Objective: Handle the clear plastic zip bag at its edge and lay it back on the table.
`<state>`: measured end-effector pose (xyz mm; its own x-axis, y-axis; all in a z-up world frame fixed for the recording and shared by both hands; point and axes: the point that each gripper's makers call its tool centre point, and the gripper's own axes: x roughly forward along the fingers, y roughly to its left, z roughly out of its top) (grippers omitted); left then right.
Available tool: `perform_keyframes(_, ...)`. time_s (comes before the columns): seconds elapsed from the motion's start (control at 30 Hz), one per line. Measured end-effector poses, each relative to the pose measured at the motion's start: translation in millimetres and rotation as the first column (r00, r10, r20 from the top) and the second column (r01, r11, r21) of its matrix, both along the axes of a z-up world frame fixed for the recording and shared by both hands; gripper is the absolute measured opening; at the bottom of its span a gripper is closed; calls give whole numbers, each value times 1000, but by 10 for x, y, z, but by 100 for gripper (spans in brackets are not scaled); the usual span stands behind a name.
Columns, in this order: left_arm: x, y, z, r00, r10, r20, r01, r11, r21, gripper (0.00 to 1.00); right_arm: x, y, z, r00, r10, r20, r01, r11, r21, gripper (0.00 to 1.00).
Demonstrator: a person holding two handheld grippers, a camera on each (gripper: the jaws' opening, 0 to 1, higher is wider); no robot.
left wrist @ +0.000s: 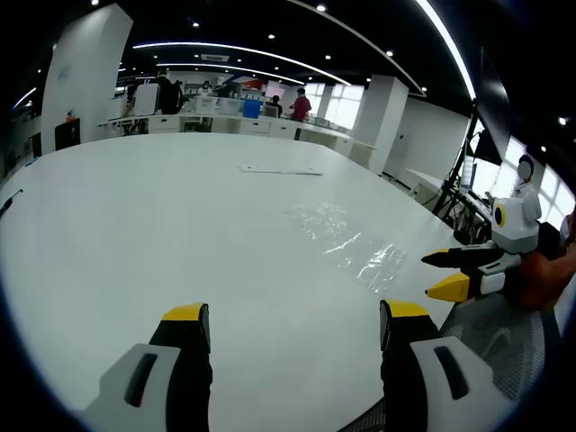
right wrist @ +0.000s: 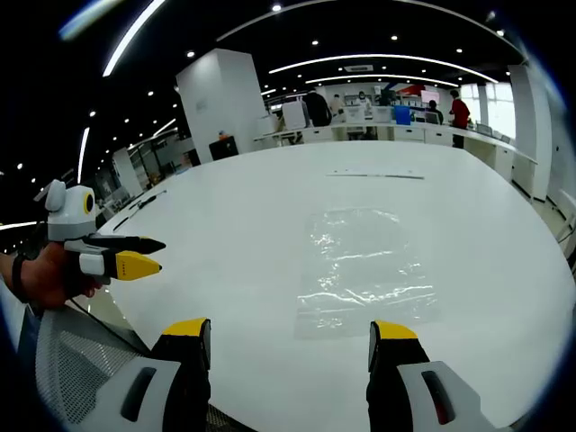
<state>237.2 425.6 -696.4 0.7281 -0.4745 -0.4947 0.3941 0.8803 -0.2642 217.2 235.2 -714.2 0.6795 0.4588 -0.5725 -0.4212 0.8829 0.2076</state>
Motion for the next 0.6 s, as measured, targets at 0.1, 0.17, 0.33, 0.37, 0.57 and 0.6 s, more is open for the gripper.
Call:
perform_keyframes(0.1,3,5,-4,1000,1,1,-1,1000,-2,77,0,-1,5,1000,-2,0,2,1000,0,71)
perform_keyframes(0.17,4,5,-3,1000,0,2,0,1000,0,77,4,-6,7,1000,-4,1,4,1000,1,71)
perform_keyframes(0.33,5,-4,1,1000,-7,8,7,1000,6,77,13,-18,9,1000,-8,8,8,1000,5,71)
perform_keyframes(0.37,5,-5,3,1000,-7,9,7,1000,6,77,13,-21,2,1000,-8,7,8,1000,6,71)
perform_keyframes(0.57,15,9,15,1000,-2,17,2,1000,2,77,19,-17,23,1000,-10,16,10,1000,12,71)
perform_keyframes(0.6,13,7,21,1000,-1,18,1,1000,1,77,21,-13,29,1000,-9,18,8,1000,13,71)
